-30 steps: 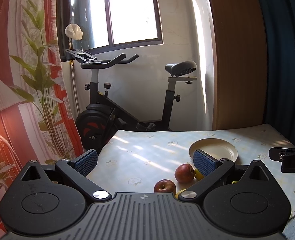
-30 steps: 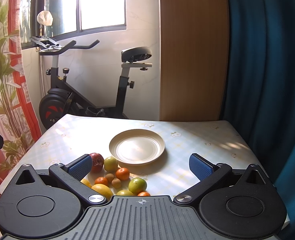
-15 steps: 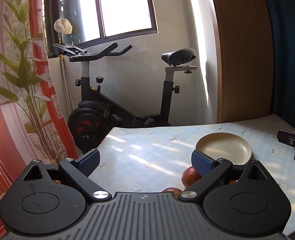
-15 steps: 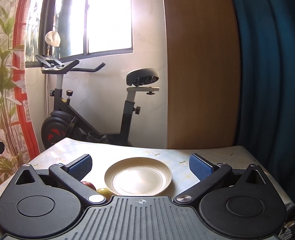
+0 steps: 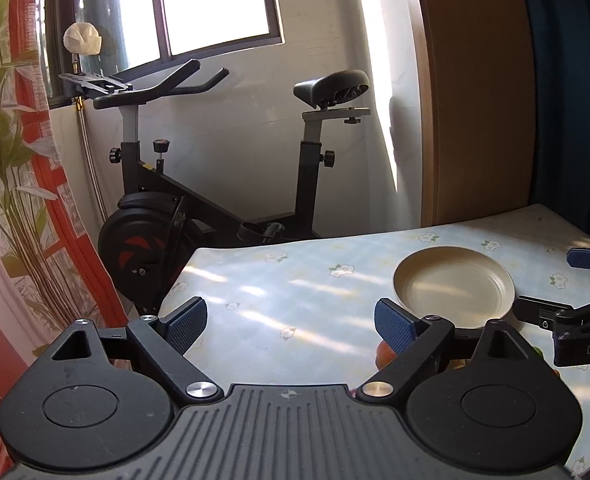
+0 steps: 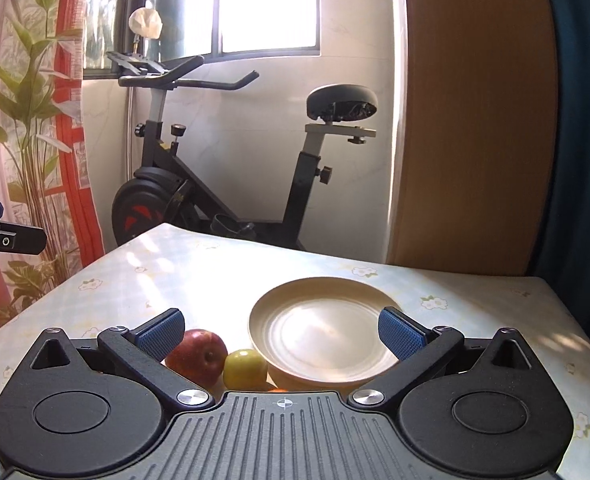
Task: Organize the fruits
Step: 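Move the left tool to a red apple and close its fingers on it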
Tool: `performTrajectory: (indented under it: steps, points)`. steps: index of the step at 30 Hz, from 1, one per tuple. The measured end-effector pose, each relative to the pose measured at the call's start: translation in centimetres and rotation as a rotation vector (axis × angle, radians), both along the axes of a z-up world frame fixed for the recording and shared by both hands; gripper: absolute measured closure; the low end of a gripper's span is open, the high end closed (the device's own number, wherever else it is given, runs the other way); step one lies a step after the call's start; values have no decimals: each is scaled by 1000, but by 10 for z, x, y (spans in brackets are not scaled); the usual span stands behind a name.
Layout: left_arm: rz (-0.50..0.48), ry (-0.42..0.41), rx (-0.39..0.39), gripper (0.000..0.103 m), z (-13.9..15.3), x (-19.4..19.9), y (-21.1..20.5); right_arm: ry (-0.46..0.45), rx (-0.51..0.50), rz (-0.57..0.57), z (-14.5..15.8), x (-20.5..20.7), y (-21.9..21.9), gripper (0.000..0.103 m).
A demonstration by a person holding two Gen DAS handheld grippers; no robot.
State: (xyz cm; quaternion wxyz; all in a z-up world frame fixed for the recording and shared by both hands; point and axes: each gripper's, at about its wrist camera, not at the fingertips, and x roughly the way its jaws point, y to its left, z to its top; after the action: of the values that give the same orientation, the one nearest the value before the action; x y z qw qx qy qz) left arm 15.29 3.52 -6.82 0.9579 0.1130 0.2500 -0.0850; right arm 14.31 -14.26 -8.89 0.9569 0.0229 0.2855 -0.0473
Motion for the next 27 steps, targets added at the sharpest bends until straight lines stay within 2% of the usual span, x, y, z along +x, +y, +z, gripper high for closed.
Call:
performTrajectory:
  steps: [6, 10, 13, 17, 19, 21, 23, 25, 27]
  points:
    - [42, 96, 0, 10, -11, 22, 21, 77, 29, 67, -20, 27, 21, 2]
    - [82, 154, -10, 7, -20, 33, 35, 90, 34, 142, -29, 31, 37, 1]
    - [115, 142, 20, 7, -28, 36, 41, 127, -12, 201, -38, 36, 56, 0]
    - [57, 127, 89, 7, -42, 35, 39, 179, 18, 267, -49, 42, 72, 1]
    - [26, 146, 60, 9, -47, 38, 44, 204, 47, 303, -53, 45, 79, 5]
    - [-10, 175, -14, 21, -49, 41, 54, 229, 59, 338, -56, 49, 83, 8]
    - [-63, 229, -78, 28, -53, 48, 61, 264, 66, 379, -59, 53, 88, 13]
    - [-87, 261, -113, 29, -57, 54, 66, 290, 69, 401, -62, 57, 90, 20]
    - [-109, 254, -128, 29, -61, 54, 70, 315, 80, 423, -66, 63, 93, 25]
